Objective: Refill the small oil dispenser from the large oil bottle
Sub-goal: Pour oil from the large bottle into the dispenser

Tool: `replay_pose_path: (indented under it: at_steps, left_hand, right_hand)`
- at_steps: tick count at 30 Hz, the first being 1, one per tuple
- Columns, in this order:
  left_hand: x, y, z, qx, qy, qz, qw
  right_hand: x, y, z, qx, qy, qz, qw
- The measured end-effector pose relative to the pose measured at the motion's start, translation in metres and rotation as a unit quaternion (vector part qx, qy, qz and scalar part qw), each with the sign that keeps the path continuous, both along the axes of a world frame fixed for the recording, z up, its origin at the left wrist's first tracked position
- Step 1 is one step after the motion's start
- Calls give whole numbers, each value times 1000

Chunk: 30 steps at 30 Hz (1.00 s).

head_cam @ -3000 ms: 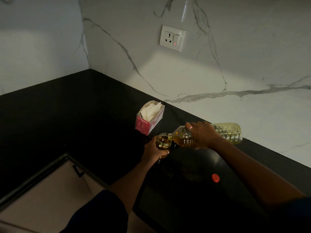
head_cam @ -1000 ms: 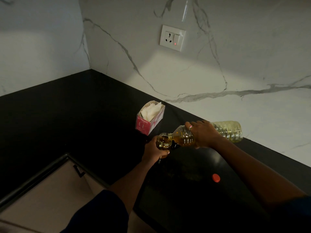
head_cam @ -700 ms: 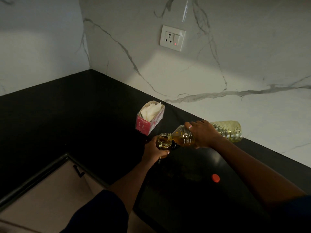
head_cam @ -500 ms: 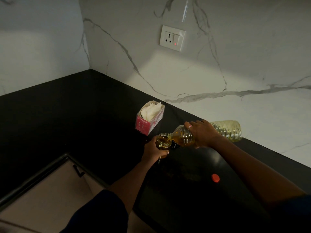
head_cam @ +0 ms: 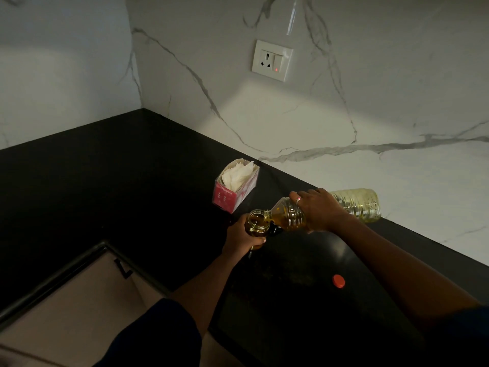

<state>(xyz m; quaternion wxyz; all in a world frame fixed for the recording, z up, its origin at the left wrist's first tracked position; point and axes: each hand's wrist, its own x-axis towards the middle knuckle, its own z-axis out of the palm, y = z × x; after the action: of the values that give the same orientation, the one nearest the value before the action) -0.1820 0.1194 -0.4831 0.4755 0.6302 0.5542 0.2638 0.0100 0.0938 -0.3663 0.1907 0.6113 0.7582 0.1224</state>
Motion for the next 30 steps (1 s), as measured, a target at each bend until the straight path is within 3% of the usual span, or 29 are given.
replay_pose_path:
  at_steps: [13,30]
  left_hand:
    - [-2,-3,6,-4,1,-5,1000]
    - [-1,-5,8,-7,5,-1,1000]
  right_hand:
    - [1,-5,-5,5,26,-20,999]
    - [4,-30,-29,2,208,-97,973]
